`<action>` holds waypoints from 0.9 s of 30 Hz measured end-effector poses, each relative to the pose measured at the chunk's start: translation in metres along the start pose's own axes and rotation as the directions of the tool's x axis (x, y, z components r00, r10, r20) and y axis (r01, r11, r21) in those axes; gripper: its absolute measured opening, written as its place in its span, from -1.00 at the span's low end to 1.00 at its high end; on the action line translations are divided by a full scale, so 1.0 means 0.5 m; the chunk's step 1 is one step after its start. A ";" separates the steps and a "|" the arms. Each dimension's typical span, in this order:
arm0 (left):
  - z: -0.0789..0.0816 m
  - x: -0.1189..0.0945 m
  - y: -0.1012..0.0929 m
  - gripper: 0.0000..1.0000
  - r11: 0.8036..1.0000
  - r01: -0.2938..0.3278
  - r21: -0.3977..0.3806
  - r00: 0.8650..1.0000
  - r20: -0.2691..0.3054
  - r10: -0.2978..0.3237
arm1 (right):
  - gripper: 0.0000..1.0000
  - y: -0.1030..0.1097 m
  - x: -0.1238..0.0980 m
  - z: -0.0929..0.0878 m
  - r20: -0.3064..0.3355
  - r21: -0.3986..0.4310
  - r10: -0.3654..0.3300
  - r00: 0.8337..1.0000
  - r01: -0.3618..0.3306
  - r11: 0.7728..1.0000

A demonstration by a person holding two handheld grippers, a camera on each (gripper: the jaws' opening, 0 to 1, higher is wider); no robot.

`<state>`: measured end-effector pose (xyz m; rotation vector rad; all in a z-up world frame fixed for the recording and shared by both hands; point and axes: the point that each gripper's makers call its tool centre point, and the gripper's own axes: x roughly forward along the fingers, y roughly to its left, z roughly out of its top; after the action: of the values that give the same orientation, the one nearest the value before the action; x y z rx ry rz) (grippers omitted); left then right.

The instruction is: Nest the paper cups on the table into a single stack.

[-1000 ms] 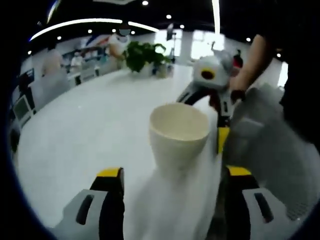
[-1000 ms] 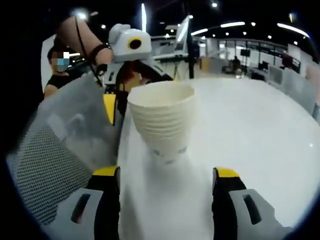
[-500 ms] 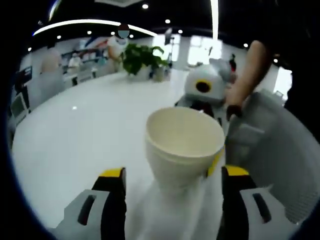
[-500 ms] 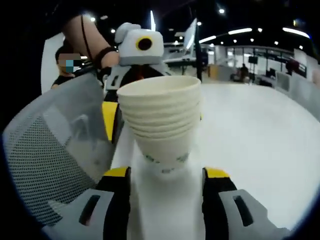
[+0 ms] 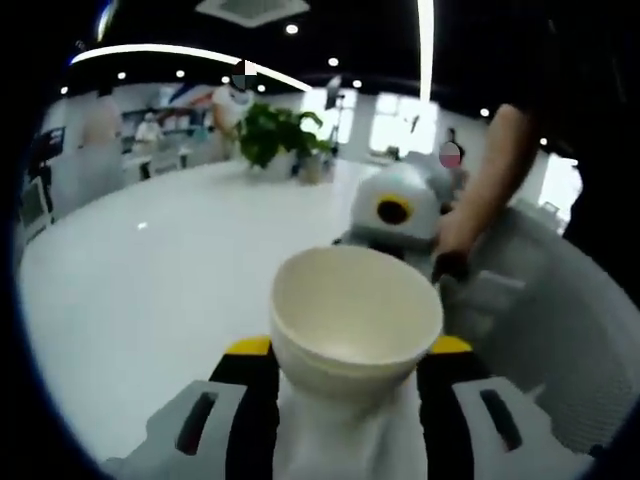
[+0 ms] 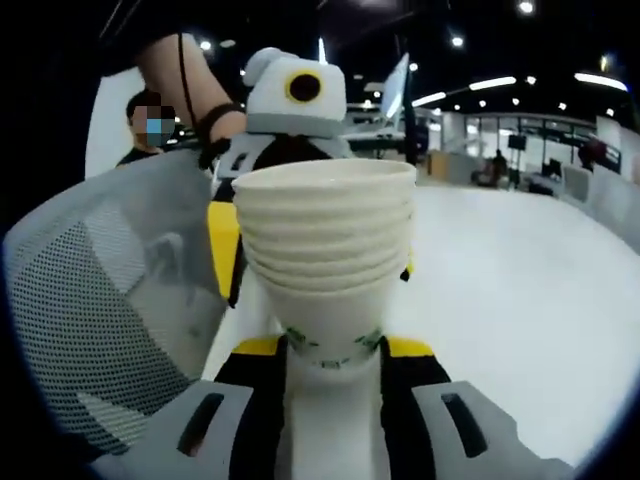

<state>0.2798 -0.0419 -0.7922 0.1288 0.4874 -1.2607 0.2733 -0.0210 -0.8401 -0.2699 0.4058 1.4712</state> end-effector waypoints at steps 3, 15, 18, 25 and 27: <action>-0.002 -0.001 0.002 0.05 1.000 -0.007 -0.006 1.000 0.006 0.007 | -0.35 0.000 0.000 0.000 0.006 0.006 -0.001 1.000 0.001 1.000; 0.036 -0.014 0.010 0.02 1.000 0.017 0.013 1.000 0.003 -0.017 | -0.36 -0.014 -0.022 0.038 0.007 -0.007 0.004 1.000 -0.004 1.000; 0.065 -0.013 0.023 0.01 0.998 0.026 0.050 1.000 0.001 -0.026 | -0.36 -0.036 -0.035 0.058 0.005 -0.025 -0.002 1.000 0.002 1.000; 0.129 -0.001 0.074 0.00 0.995 0.030 0.091 0.999 0.018 -0.032 | -0.36 -0.107 -0.066 0.095 0.003 -0.052 -0.033 0.999 0.033 0.998; 0.147 0.007 0.093 0.00 0.994 0.033 0.104 0.999 0.019 -0.035 | -0.36 -0.136 -0.076 0.105 0.000 -0.060 -0.048 0.999 0.048 0.997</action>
<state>0.3445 -0.0563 -0.7361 0.1953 0.4072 -1.3197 0.3442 -0.0394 -0.7813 -0.3263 0.3540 1.4377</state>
